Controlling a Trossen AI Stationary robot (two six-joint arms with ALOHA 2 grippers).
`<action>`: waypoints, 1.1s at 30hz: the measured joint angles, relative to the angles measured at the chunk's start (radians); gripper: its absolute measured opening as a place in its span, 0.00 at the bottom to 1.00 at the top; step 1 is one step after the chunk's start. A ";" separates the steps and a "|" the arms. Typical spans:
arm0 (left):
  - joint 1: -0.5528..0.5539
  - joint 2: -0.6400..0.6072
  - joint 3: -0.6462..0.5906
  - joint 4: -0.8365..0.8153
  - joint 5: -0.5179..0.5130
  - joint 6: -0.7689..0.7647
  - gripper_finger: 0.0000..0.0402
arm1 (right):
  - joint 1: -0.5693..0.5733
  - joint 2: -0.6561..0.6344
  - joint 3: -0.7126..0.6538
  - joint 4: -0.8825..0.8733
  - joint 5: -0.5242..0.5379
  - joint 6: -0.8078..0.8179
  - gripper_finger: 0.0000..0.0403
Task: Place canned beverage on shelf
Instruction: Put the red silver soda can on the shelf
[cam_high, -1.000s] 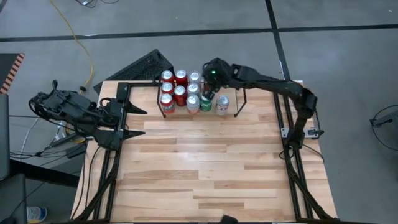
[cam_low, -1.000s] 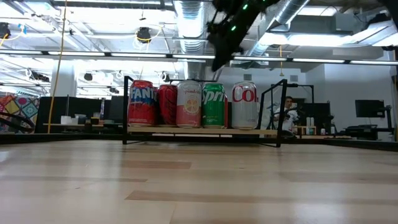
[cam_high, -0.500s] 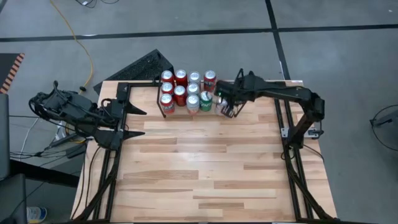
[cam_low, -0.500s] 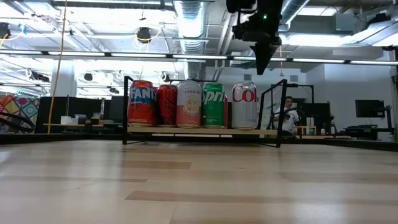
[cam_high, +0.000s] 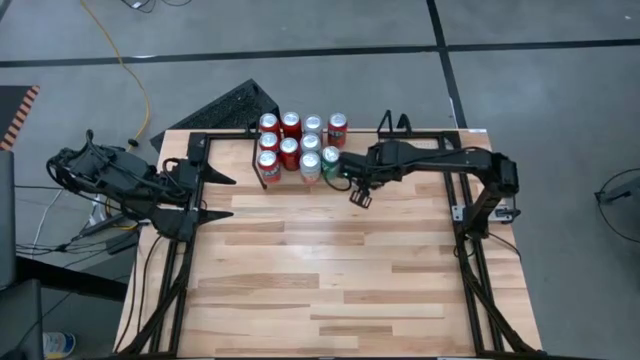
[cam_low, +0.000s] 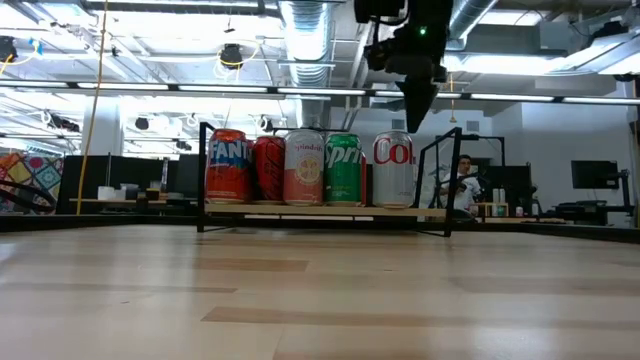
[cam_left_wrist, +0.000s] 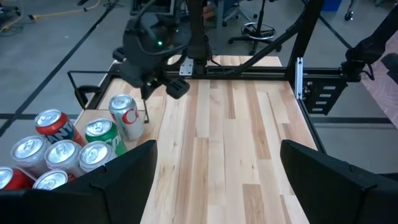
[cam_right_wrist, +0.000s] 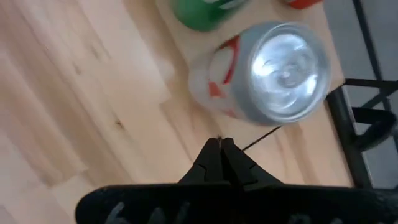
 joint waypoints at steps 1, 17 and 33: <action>0.000 0.004 0.000 0.000 0.000 -0.001 0.81 | -0.005 0.006 0.000 0.007 0.000 -0.004 0.00; 0.000 0.031 0.001 0.001 0.002 -0.006 0.81 | -0.057 0.019 0.001 0.157 0.005 -0.115 0.00; 0.000 0.024 0.001 0.006 -0.012 0.012 0.81 | -0.042 -0.071 0.002 0.157 0.105 -0.185 0.00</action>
